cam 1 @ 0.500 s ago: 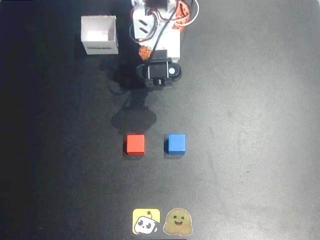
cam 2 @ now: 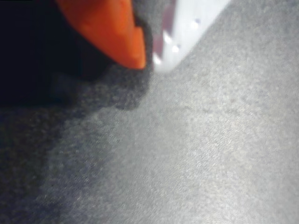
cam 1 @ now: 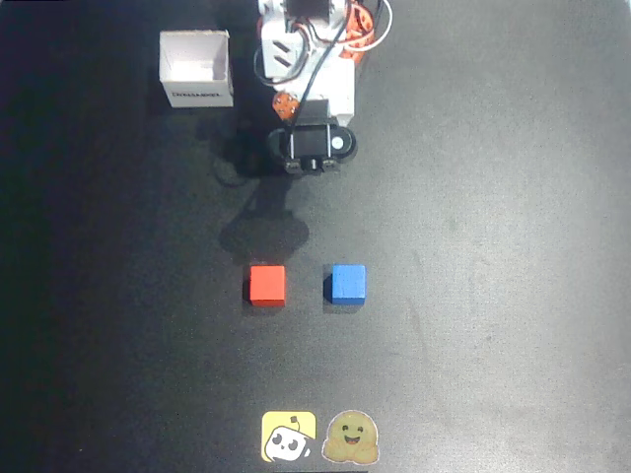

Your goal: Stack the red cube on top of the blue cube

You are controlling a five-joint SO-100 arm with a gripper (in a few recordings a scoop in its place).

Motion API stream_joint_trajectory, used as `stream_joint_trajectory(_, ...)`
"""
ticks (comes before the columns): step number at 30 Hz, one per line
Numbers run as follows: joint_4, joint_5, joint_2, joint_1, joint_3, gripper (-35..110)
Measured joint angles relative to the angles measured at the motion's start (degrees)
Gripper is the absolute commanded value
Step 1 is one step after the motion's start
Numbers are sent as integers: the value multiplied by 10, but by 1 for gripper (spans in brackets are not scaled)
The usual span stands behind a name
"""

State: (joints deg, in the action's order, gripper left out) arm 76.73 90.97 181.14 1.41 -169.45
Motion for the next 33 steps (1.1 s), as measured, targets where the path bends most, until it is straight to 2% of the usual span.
stream_joint_trajectory(14, 20, -6, -20, 0, 54, 0)
stream_joint_trajectory(22, -4, -9, -304, 18, 258, 0)
stream_joint_trajectory(33, -27, -94, -664, 105, 512, 0)
